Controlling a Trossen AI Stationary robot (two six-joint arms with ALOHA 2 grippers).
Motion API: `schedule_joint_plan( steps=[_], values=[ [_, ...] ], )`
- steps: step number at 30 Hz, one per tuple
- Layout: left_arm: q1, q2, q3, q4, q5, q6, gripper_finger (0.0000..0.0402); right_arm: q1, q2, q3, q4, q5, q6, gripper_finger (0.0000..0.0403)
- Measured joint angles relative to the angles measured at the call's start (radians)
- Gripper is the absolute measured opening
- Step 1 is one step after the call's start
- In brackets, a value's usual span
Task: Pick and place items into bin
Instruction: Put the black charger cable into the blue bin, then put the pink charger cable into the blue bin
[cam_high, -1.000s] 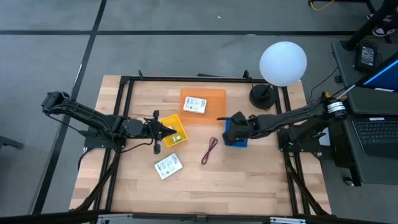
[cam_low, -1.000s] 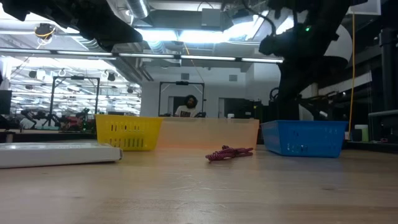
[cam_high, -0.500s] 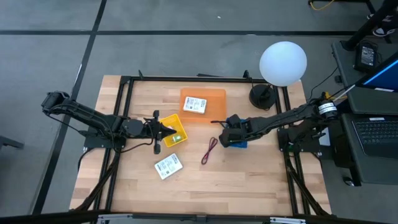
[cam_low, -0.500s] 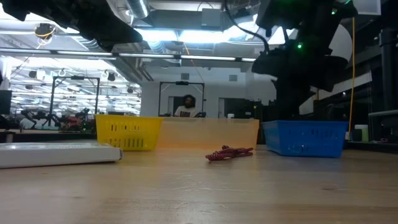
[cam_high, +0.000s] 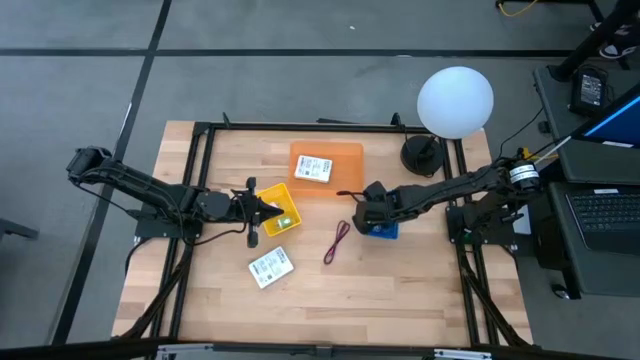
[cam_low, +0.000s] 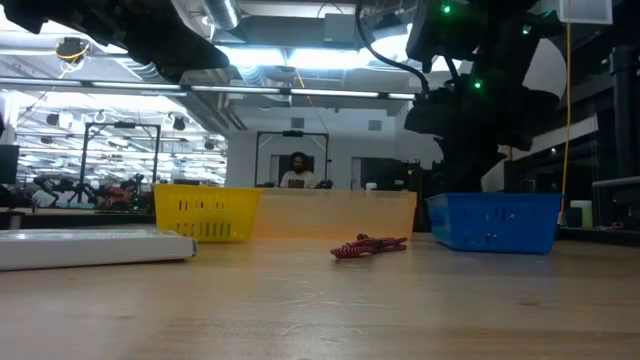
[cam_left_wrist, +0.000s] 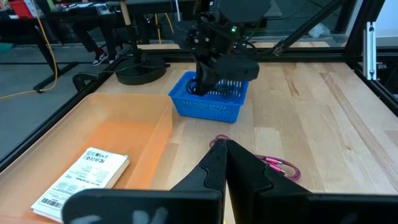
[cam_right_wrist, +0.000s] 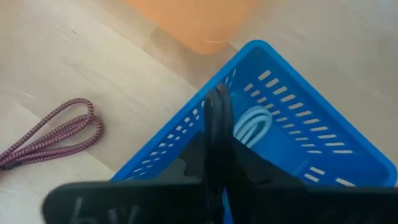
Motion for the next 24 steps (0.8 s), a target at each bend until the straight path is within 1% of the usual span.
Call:
schedule_joint_plan(
  steps=[4, 11, 16, 18, 21, 24],
  values=[
    [0.0, 0.0, 0.0, 0.0, 0.002, 0.0, 0.0005, 0.0, 0.0, 0.0, -0.009, 0.0, -0.005, 0.0054],
    [0.0, 0.0, 0.0, 0.0, 0.008, 0.0, 0.0004, 0.0, -0.008, 0.012, -0.029, 0.0, -0.1, 0.0085],
    [0.0, 0.0, 0.0, 0.005, 0.008, 0.0, 0.0004, 0.002, -0.028, 0.085, -0.099, 0.0, -0.137, 0.0088],
    [0.0, 0.0, 0.0, 0.005, 0.008, 0.0, 0.0003, 0.005, -0.037, 0.119, -0.103, 0.0, -0.159, 0.0088],
    [0.0, 0.0, 0.0, 0.006, 0.009, 0.0, 0.0004, 0.019, -0.05, 0.163, -0.098, 0.001, -0.221, 0.0088],
    [0.0, 0.0, 0.0, 0.026, 0.008, -0.002, 0.0004, 0.038, -0.052, 0.203, -0.068, 0.0, -0.32, 0.0088]
  ],
)
